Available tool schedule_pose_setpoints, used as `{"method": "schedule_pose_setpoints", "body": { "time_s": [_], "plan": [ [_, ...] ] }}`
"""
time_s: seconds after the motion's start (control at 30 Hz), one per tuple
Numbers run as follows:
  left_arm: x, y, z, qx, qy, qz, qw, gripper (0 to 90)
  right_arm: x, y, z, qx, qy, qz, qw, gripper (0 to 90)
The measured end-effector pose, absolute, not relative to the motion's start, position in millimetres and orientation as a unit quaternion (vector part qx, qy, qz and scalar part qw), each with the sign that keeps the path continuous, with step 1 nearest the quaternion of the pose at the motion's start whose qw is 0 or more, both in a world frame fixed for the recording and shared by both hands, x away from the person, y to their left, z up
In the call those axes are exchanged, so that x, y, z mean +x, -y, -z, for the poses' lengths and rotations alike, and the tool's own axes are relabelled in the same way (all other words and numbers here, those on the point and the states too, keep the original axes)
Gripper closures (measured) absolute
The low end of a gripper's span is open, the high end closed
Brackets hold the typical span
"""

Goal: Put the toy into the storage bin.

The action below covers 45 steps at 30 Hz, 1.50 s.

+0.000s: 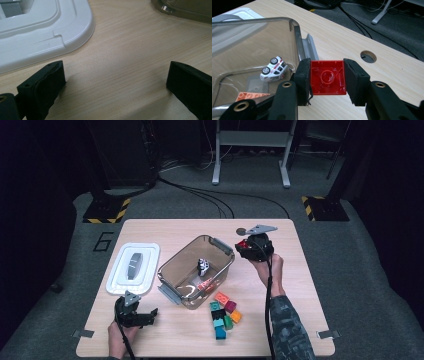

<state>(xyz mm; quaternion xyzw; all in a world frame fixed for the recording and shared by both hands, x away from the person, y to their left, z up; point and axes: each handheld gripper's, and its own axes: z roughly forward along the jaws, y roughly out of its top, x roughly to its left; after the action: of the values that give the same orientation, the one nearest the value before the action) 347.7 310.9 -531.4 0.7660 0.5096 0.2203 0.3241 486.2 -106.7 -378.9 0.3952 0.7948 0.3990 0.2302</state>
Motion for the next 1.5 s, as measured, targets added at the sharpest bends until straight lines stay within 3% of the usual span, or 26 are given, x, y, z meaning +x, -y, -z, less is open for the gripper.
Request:
{"method": "schedule_pose_setpoints", "body": {
  "time_s": [0.6, 1.3, 1.5],
  "plan": [
    [347.6, -310.9, 531.4, 0.766, -0.510, -0.220, 0.324, 2.1, 481.3, 54.4, 382.4, 0.332, -0.843, -0.376, 0.191, 58.6],
    [347.6, -310.8, 531.4, 0.765, -0.510, -0.220, 0.325, 2.1, 476.3, 55.6, 394.1, 0.318, -0.865, -0.348, 0.168, 57.6],
    [347.6, -310.9, 531.4, 0.766, -0.510, -0.220, 0.324, 2.1, 475.1, 54.5, 395.5, 0.312, -0.871, -0.340, 0.169, 51.1]
  ]
}}
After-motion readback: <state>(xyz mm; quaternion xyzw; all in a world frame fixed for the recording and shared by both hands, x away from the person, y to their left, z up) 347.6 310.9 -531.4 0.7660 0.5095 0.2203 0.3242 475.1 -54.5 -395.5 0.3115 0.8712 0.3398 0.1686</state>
